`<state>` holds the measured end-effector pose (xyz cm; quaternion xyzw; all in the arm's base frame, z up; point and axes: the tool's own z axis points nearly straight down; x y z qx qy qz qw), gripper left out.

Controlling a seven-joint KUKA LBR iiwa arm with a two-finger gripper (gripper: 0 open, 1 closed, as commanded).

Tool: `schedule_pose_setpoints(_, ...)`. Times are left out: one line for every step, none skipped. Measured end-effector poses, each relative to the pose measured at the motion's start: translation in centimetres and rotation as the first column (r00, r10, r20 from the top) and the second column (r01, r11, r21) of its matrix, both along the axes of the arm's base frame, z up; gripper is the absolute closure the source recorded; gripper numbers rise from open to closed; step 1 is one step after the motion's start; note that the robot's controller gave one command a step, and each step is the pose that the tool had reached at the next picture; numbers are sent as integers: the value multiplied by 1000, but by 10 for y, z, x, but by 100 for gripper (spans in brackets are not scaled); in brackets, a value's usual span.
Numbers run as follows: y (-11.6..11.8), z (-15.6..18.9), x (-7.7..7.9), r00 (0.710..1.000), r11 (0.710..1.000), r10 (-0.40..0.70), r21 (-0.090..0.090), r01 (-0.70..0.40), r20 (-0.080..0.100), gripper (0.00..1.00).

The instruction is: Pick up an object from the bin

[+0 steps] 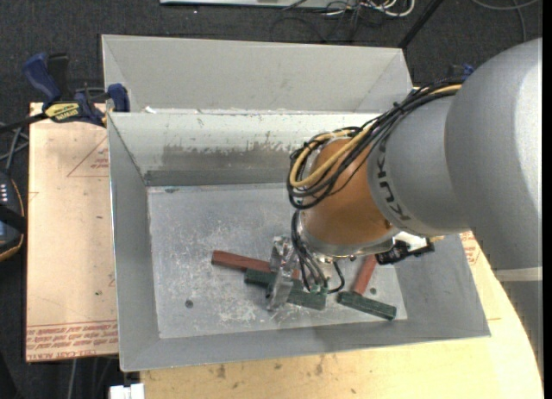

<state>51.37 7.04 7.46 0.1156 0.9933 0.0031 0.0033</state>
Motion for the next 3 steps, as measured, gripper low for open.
schedule_pose_setpoints(0, 0, 0, 1000, 1000, 0, 0, 0, 0, 100)
schedule_pose_setpoints(0, 0, 0, 1000, 1000, 0, 0, 0, 0, 100)
schedule_pose_setpoints(0, 2, -1, 1000, 1000, 0, 0, 0, -2, 100)
